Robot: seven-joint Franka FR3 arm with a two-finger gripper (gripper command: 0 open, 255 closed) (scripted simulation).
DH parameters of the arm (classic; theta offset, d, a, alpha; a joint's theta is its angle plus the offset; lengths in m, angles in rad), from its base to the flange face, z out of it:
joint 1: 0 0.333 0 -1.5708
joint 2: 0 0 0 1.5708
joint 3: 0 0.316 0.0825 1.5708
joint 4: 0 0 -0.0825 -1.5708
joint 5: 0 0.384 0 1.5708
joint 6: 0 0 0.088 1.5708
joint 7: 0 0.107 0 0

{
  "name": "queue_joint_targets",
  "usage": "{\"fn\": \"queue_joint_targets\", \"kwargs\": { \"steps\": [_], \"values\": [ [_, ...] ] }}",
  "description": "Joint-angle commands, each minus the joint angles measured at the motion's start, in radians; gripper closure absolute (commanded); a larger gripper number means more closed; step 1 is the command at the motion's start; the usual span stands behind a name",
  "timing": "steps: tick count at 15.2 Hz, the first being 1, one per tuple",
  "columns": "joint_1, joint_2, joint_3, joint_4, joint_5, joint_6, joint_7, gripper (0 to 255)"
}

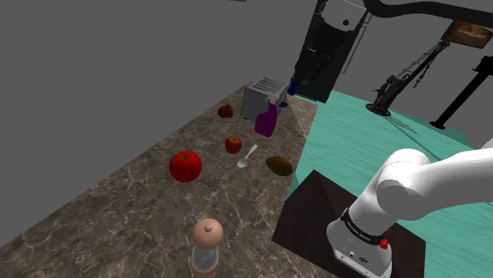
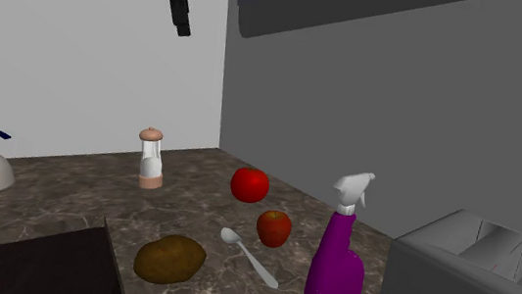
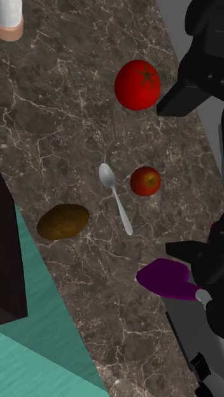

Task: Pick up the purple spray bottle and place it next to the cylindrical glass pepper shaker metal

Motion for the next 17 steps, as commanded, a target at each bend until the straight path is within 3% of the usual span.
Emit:
{"fn": "queue_joint_targets", "kwargs": {
  "steps": [1,9,17],
  "values": [
    [0.000,0.000,0.000,0.000,0.000,0.000,0.000,0],
    [-0.018,0.177,-0.135,-0.007,-0.051,0.178,-0.197,0],
    [-0.021,0.424,-0.258,0.080,-0.045,0.330,-0.400,0]
  ]
}}
